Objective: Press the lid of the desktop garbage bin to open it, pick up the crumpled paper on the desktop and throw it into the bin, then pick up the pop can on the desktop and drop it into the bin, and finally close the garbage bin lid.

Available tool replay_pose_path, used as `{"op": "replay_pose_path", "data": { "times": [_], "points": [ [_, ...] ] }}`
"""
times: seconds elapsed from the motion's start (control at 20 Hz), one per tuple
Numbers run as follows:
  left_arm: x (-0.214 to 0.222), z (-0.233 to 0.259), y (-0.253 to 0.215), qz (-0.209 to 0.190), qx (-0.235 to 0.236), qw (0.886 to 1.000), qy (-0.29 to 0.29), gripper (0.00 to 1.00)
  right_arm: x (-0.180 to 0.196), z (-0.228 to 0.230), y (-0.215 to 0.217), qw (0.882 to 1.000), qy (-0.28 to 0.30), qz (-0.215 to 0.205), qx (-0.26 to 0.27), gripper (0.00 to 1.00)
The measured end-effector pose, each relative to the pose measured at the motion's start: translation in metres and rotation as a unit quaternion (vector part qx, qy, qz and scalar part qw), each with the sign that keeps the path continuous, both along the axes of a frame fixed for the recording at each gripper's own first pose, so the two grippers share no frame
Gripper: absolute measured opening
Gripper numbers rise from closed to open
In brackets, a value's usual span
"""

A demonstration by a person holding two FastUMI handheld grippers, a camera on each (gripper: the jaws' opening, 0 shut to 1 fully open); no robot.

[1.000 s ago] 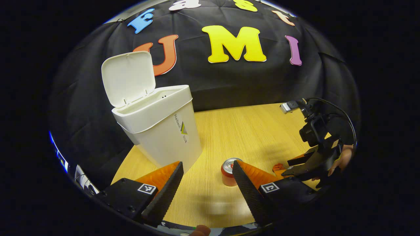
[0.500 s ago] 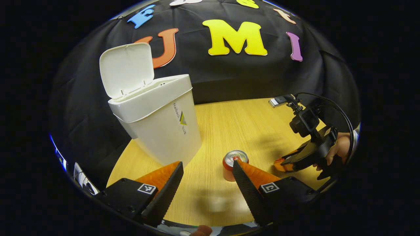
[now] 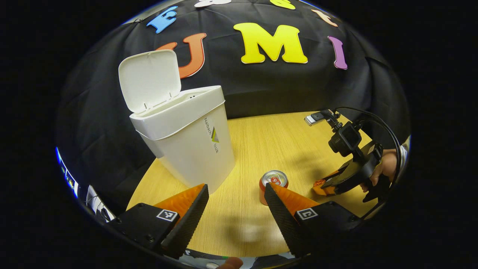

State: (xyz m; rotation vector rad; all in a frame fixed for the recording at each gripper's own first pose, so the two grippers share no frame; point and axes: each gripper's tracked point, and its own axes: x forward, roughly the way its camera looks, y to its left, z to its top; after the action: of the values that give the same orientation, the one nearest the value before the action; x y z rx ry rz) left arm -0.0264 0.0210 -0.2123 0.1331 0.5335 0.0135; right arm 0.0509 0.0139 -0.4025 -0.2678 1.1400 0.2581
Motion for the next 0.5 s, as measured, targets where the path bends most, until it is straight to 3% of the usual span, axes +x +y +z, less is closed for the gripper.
{"op": "replay_pose_path", "data": {
  "times": [0.05,0.2,0.25,0.5],
  "points": [
    [-0.001,0.001,0.003,0.002,0.002,1.0,-0.001,0.99,-0.002,-0.001,0.0,1.0,0.005,-0.008,0.003,0.29],
    [0.0,0.009,0.005,0.0,0.011,1.0,-0.004,0.99,-0.002,0.005,-0.001,1.0,-0.002,-0.017,0.019,0.29],
    [0.0,0.011,0.006,-0.002,0.015,1.0,-0.007,0.99,-0.002,0.007,-0.003,1.0,-0.003,-0.024,0.019,0.13],
    [0.001,0.013,0.002,-0.013,0.015,1.0,-0.008,0.99,-0.013,0.017,-0.017,0.999,-0.007,-0.033,0.026,0.13]
  ]
}}
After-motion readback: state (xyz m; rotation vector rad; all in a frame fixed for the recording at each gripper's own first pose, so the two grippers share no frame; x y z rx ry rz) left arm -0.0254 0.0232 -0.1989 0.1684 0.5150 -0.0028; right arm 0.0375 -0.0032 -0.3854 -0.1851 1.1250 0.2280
